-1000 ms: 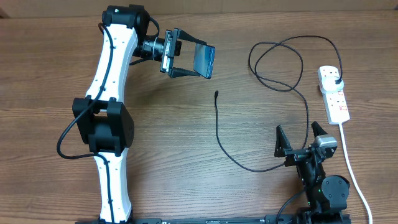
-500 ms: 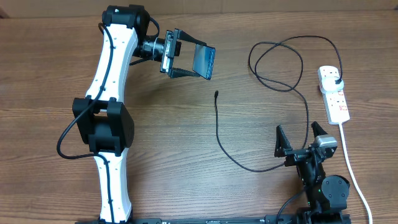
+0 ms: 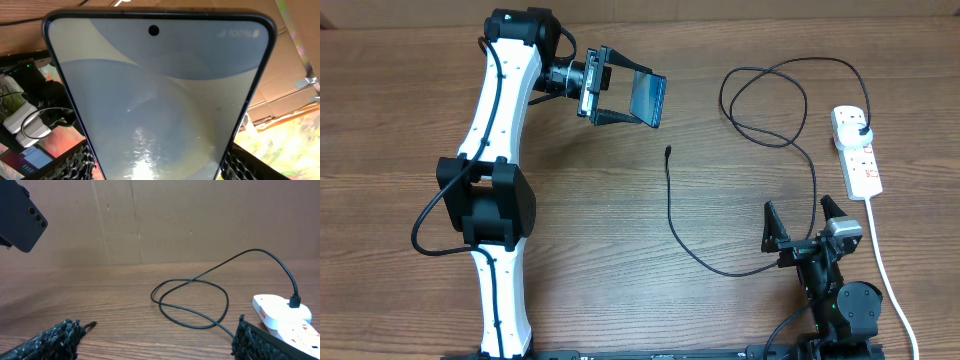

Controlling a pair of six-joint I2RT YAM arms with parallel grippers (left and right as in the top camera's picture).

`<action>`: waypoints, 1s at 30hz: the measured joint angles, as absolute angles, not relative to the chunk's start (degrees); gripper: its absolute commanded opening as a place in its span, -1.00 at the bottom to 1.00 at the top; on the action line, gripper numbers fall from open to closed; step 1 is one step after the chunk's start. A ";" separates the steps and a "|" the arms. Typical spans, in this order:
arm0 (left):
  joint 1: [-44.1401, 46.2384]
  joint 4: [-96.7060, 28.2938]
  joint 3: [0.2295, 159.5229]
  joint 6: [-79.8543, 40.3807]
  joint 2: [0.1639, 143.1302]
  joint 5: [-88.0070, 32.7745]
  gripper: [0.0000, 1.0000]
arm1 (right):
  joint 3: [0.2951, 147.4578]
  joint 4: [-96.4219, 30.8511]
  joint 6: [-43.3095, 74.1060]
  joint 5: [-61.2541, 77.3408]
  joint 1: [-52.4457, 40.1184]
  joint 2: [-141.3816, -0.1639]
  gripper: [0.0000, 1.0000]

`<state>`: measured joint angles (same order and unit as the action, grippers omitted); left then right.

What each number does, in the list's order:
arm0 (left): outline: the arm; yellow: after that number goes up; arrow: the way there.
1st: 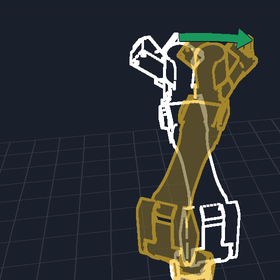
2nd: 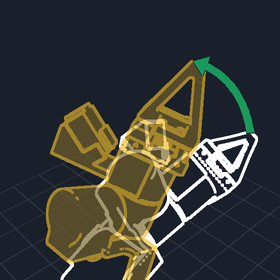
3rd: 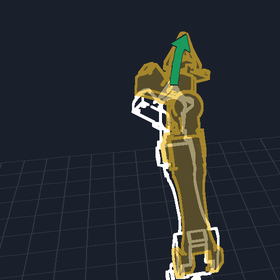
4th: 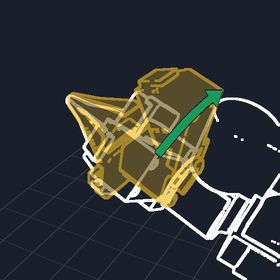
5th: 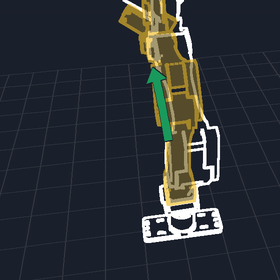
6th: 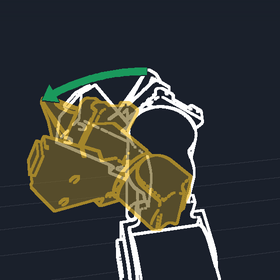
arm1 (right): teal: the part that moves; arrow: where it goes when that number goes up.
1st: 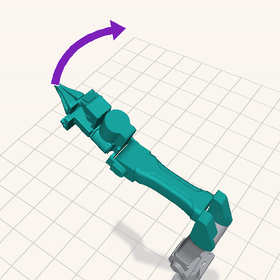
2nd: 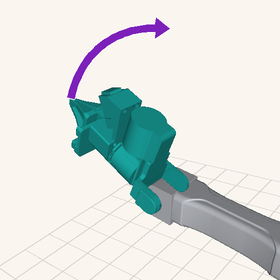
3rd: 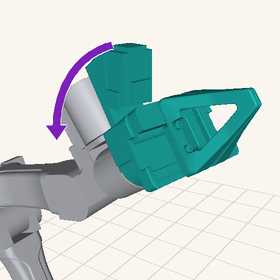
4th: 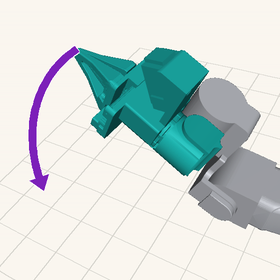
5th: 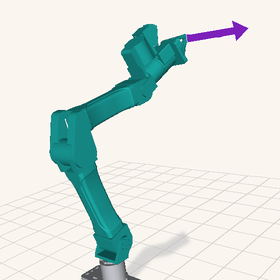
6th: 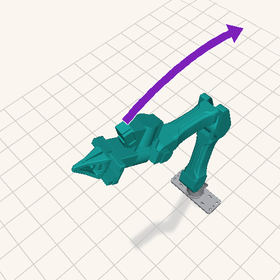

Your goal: Plug charger to phone and switch on socket

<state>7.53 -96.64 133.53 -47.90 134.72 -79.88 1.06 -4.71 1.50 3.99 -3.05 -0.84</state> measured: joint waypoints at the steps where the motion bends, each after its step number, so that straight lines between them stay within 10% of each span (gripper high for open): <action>1: 7.53 -96.64 133.53 -47.90 134.72 -79.88 -0.74 | 1.06 -4.69 1.50 3.99 -3.05 -0.84 1.00; 30: 7.53 -95.15 133.53 -47.90 134.72 -79.88 -0.74 | 1.06 -4.71 1.50 3.97 -3.05 -0.84 1.00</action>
